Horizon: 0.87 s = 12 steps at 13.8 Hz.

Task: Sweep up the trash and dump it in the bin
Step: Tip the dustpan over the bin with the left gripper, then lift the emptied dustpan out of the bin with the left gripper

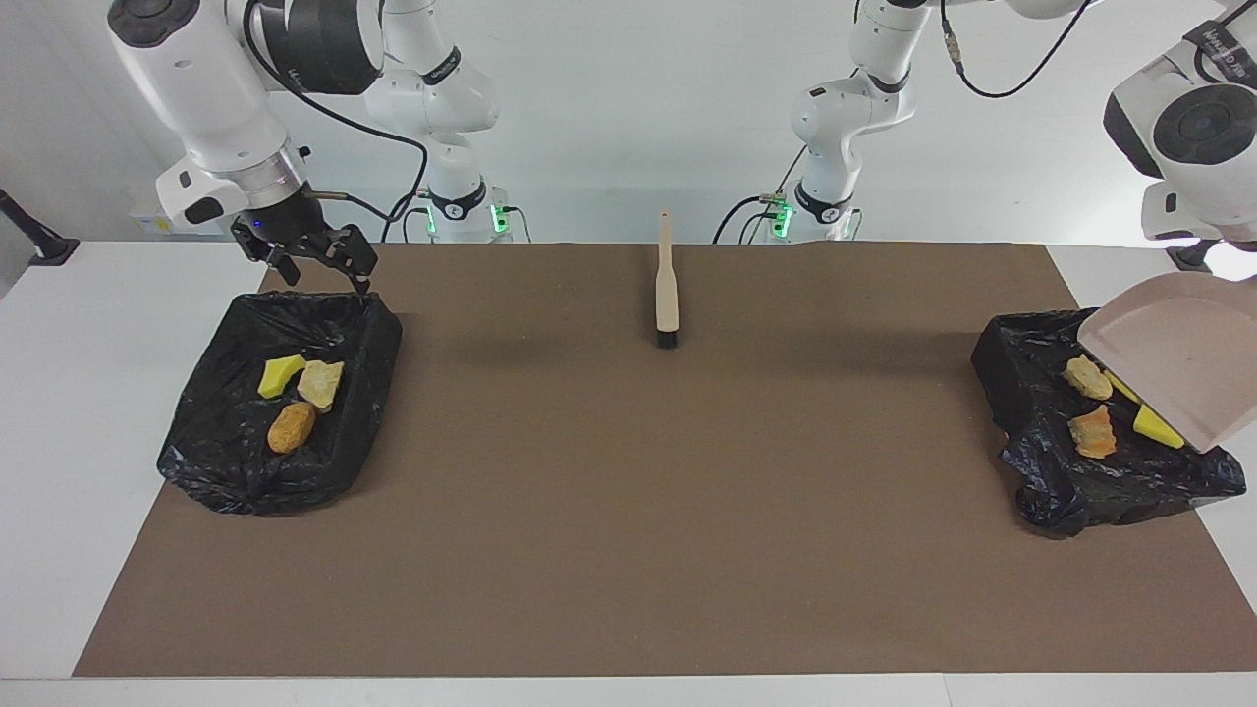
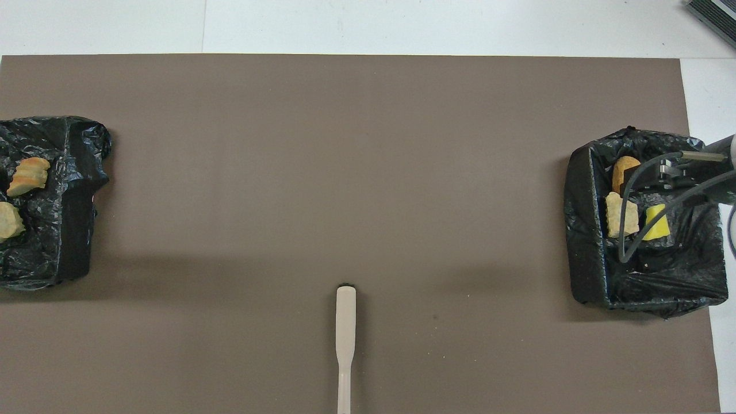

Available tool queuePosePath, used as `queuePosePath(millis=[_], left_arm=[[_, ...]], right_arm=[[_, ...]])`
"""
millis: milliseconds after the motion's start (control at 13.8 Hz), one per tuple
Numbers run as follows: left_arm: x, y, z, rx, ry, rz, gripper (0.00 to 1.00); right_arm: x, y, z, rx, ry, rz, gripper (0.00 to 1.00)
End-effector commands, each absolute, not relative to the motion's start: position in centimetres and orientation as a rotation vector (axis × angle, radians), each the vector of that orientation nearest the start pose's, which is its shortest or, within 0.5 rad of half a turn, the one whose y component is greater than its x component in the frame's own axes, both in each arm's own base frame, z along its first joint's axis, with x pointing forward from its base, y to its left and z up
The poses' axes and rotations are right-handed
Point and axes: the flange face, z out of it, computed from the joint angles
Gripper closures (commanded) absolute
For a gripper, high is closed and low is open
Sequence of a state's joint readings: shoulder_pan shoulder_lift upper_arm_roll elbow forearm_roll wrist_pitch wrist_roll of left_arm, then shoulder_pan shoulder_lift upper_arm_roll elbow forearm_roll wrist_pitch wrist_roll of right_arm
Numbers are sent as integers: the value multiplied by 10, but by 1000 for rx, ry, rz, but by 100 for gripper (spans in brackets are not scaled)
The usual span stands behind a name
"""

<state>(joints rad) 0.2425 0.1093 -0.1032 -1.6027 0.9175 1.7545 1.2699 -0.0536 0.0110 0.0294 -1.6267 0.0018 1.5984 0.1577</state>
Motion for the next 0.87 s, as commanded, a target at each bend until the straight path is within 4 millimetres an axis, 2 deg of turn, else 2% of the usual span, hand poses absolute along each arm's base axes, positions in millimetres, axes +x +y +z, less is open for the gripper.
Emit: queuePosePath(millis=[0, 145, 289, 434, 506, 651, 795], left_arm=[[597, 142, 590, -1985, 1497, 518, 100], [598, 127, 582, -2036, 1530, 439, 100], [602, 102, 570, -2120, 1539, 363, 100], [606, 62, 547, -2195, 1575, 303, 100], [604, 50, 537, -2237, 1530, 298, 100], [603, 12, 527, -2300, 1492, 257, 100], [602, -39, 518, -2350, 1456, 198, 100]], right_arm=[[553, -8, 606, -3103, 316, 44, 0], [549, -10, 613, -3104, 322, 84, 0], [547, -10, 618, -3098, 367, 71, 0], [547, -8, 618, -3094, 357, 64, 0], [547, -9, 618, -3093, 355, 66, 0], [547, -9, 618, -3093, 355, 66, 0], [547, -9, 618, -3094, 355, 66, 0]])
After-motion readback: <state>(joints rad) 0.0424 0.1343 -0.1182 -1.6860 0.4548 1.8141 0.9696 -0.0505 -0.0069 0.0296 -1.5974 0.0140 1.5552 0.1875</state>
